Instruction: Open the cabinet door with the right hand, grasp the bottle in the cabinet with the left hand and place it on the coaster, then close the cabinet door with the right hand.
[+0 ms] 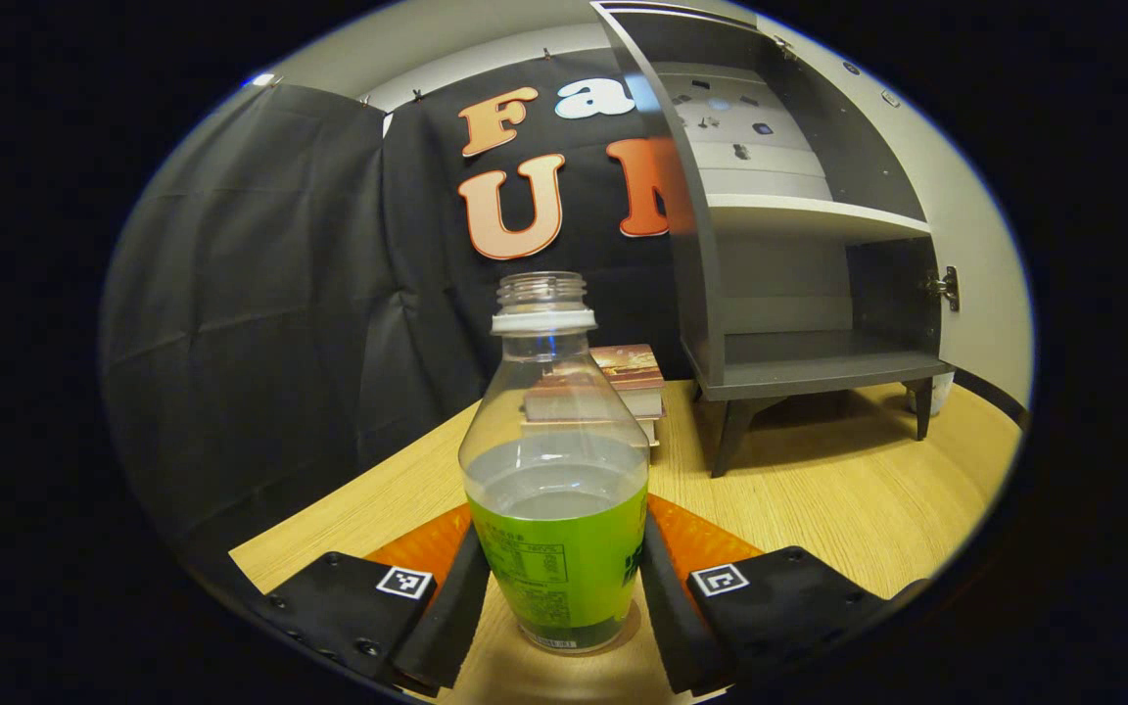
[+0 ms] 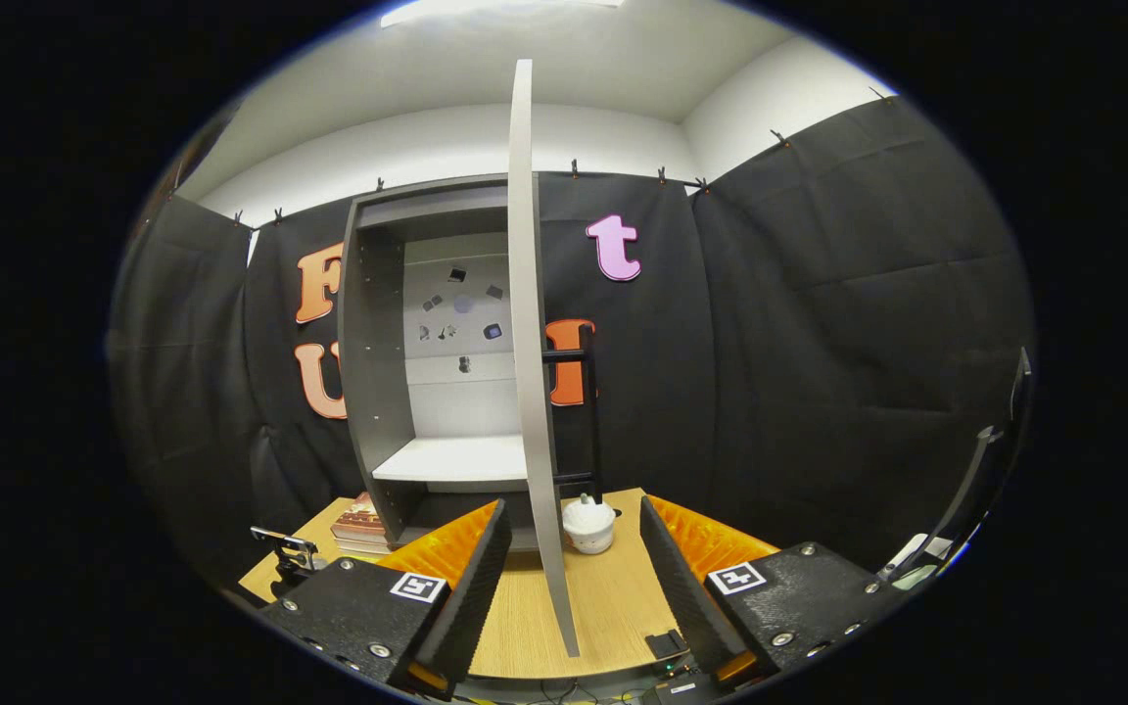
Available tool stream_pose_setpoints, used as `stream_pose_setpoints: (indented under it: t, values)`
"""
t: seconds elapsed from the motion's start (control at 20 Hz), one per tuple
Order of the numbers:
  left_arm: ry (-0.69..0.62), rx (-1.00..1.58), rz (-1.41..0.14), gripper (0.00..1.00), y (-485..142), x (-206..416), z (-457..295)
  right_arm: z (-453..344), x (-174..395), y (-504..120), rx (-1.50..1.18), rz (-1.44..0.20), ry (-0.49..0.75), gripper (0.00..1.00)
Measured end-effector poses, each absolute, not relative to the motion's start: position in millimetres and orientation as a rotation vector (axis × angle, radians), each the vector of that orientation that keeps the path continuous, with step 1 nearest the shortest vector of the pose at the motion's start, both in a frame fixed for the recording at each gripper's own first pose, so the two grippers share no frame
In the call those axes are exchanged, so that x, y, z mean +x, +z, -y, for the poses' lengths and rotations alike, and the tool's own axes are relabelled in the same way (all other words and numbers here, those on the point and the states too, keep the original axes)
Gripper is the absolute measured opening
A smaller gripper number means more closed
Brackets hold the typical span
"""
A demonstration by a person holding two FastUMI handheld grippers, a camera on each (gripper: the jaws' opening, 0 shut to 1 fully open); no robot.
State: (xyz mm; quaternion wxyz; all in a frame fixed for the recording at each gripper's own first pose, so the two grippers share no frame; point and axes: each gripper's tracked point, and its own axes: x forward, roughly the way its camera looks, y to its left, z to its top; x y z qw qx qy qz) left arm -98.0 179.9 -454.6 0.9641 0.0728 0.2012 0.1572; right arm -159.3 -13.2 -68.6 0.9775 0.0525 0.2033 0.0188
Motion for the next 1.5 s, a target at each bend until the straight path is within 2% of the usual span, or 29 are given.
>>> stream_pose_setpoints:
  t: [0.65, 0.85, 1.5]
  values:
    - [0.341, 0.177, -0.438, 0.82, -473.9, -92.8, -185.4, 11.3, -143.1, -76.4, 0.082, -0.424, 0.082, 0.83]
    - [0.352, 0.181, -0.461, 0.86, -474.8, -97.8, -187.2, 13.2, -137.1, -75.3, 0.086, -0.41, 0.102, 0.83]
    - [0.374, 0.226, -0.475, 0.94, -428.8, -107.1, -178.1, 43.6, -122.9, -71.0, 0.164, -0.334, 0.143, 0.83]
